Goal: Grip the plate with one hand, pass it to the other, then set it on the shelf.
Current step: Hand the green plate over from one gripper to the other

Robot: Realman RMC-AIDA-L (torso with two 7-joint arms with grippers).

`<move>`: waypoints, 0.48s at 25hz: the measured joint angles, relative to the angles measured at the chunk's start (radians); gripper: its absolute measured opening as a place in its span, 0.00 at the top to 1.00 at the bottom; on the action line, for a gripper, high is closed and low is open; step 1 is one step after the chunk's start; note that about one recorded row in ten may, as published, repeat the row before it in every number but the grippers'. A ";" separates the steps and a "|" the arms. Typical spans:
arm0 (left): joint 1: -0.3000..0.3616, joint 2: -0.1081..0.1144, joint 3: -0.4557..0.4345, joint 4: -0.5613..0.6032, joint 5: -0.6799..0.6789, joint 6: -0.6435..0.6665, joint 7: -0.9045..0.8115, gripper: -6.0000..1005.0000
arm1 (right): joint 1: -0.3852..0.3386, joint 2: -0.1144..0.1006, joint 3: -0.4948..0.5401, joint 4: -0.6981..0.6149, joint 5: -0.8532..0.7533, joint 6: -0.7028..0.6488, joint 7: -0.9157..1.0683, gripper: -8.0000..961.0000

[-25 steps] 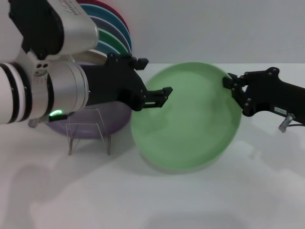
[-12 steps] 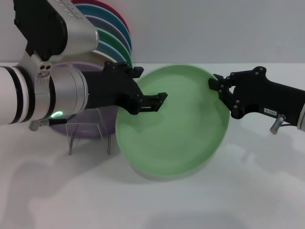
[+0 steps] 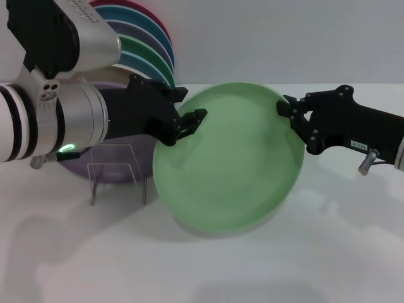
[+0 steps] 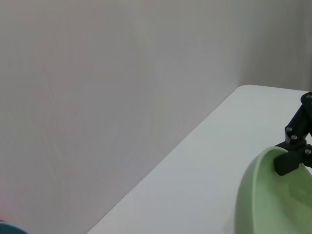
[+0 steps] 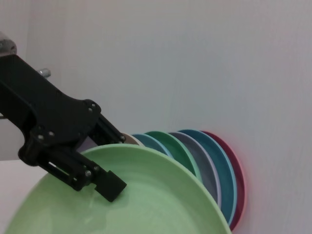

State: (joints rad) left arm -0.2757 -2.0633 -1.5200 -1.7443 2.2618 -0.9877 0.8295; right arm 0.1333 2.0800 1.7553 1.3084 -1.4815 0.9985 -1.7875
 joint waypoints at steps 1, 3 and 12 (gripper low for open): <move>-0.002 0.000 0.002 0.003 0.000 0.001 0.005 0.38 | 0.000 0.000 0.000 0.000 0.003 0.000 0.001 0.97; -0.005 0.000 0.005 0.008 0.000 0.002 0.019 0.47 | 0.000 -0.001 -0.001 0.000 0.008 0.000 0.001 0.97; 0.003 0.001 0.010 0.001 -0.004 0.033 0.041 0.84 | -0.003 0.000 -0.002 -0.004 0.012 0.000 0.004 0.96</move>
State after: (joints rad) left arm -0.2726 -2.0620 -1.5104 -1.7428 2.2576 -0.9545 0.8706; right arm 0.1304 2.0804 1.7532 1.3041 -1.4692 0.9985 -1.7833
